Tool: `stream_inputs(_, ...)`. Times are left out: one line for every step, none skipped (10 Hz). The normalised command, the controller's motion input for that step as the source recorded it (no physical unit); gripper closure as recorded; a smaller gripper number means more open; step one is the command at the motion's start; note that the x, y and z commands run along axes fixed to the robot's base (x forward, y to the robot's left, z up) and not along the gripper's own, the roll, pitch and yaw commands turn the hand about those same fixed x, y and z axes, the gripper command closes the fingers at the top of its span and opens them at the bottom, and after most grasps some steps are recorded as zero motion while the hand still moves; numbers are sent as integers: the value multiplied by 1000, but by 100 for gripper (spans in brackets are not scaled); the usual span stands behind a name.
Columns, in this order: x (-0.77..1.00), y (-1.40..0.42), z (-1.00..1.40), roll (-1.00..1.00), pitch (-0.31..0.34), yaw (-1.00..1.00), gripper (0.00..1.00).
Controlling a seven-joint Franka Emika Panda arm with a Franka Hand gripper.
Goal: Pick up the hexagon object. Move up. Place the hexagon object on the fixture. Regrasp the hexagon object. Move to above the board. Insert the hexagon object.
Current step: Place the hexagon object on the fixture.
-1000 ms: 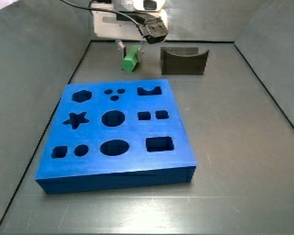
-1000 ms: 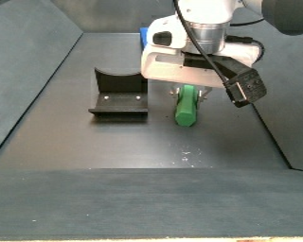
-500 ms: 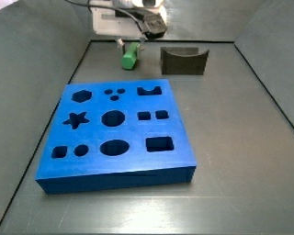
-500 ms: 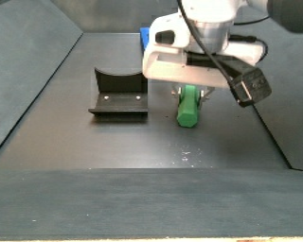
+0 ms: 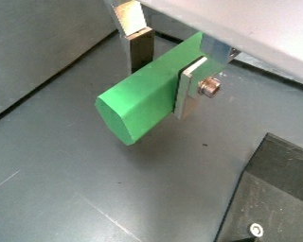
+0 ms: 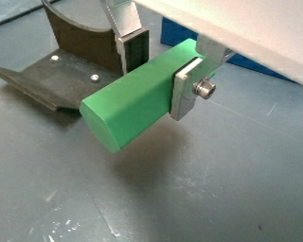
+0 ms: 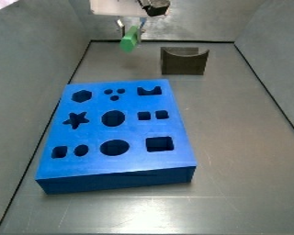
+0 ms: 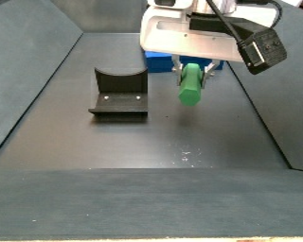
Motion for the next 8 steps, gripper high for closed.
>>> stream_inputs(6,3,1000,-2,-13,5,100)
stream_inputs(-7,-2,1000,-10,6,7,100)
stream_inputs(-10,-4,1000,-13,10,8,100)
stream_inputs(-16,-10,1000,-22,18,10,100)
stream_inputs(-19,-13,1000,-26,22,11,100)
stream_inputs(-17,-16,897,-33,27,13,100)
stream_inputs(-12,-16,737,-38,32,14,100)
stream_inputs(-4,-16,523,-47,44,15,100)
